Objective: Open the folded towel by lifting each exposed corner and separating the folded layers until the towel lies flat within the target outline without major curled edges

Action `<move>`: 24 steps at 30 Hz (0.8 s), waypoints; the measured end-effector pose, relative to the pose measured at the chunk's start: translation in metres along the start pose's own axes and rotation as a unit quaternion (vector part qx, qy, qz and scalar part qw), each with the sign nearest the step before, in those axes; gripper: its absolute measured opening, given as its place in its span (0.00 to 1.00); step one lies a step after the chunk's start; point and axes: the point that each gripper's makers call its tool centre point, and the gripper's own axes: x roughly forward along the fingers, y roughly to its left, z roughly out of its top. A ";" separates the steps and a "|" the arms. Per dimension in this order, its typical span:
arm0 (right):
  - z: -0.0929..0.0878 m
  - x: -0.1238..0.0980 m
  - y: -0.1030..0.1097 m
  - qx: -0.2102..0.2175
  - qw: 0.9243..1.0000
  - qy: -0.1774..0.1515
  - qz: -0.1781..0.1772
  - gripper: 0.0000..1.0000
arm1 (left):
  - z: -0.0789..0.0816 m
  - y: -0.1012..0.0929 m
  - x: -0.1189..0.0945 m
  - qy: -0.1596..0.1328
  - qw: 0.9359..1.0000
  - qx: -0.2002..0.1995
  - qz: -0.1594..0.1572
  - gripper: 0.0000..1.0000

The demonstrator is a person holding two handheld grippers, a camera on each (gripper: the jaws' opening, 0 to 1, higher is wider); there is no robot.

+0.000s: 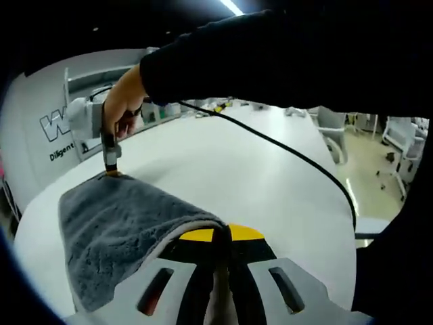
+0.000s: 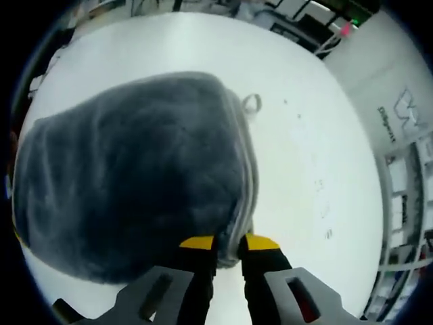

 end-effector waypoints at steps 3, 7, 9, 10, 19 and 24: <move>0.006 0.002 -0.004 -0.003 1.000 -0.006 -0.003 0.09 | -0.002 0.005 -0.002 0.001 1.000 -0.003 0.002 0.04; 0.010 0.004 -0.010 0.007 1.000 -0.020 -0.002 0.09 | -0.004 0.008 -0.004 0.002 1.000 -0.008 0.003 0.04; 0.011 0.004 -0.010 0.014 0.999 -0.028 -0.001 0.09 | -0.004 0.009 -0.005 0.002 1.000 -0.010 0.004 0.04; 0.010 0.004 -0.010 0.016 0.999 -0.030 -0.001 0.09 | -0.004 0.009 -0.005 0.002 1.000 -0.012 0.004 0.04; 0.011 0.004 -0.007 0.015 1.000 -0.024 -0.006 0.09 | -0.005 0.006 -0.004 0.001 1.000 -0.015 0.004 0.04; 0.009 0.002 -0.007 0.013 0.999 -0.032 -0.011 0.09 | -0.006 0.005 -0.005 -0.001 1.000 -0.017 0.003 0.04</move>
